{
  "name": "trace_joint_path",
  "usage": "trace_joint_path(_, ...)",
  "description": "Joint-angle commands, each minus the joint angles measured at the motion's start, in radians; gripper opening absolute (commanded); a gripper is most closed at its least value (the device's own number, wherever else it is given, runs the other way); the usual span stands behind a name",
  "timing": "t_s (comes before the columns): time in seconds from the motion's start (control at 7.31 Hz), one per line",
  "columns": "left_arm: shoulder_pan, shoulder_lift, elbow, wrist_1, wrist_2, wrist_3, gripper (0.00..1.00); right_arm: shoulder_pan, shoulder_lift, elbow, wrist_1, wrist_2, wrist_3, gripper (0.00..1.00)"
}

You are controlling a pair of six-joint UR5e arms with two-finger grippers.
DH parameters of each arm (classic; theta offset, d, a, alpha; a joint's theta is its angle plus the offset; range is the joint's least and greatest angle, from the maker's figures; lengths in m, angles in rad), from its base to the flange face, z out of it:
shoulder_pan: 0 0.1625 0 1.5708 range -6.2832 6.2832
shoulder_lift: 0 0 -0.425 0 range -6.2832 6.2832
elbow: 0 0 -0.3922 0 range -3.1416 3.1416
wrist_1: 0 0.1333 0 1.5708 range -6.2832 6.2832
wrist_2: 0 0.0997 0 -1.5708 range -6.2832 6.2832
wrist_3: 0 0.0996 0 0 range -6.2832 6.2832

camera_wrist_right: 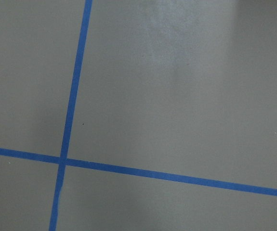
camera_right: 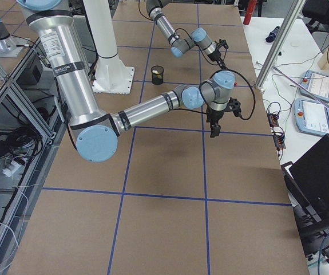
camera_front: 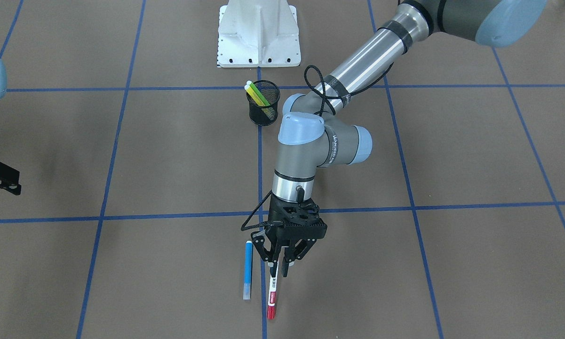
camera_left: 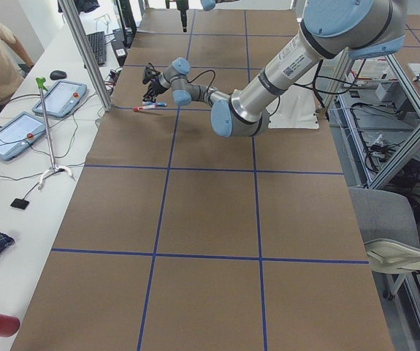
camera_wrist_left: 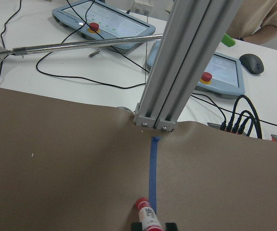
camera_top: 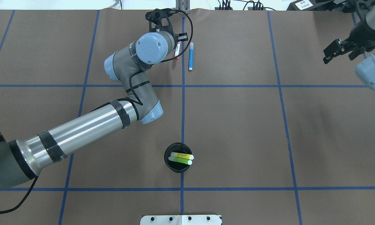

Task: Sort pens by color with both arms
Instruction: 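Lower the red-capped marker beside the blue marker and release, then withdraw the left gripper while the right arm moves in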

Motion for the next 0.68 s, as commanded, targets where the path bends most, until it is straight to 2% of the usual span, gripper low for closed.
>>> trace_joint_path(0.0,0.001,0.014,-0.014,-0.004,-0.004,0.009,0.79,-0.002,0.002,-0.003,0.008,-0.001,0.0,1.0)
trace_joint_path(0.14,-0.001,0.017,-0.031,-0.004,-0.005,0.018,0.92,0.0,0.005,-0.003,0.008,-0.001,0.0,1.0)
trace_joint_path(0.27,-0.005,0.033,-0.077,-0.003,-0.011,0.055,0.98,-0.002,0.005,-0.003,0.008,-0.001,0.0,1.0)
trace_joint_path(0.41,-0.031,0.068,-0.17,0.011,-0.08,0.091,0.99,0.0,0.005,0.003,0.008,0.0,0.003,1.0)
trace_joint_path(0.55,-0.074,0.142,-0.27,0.072,-0.193,0.095,0.99,0.0,0.005,0.016,0.009,0.002,0.032,1.0)
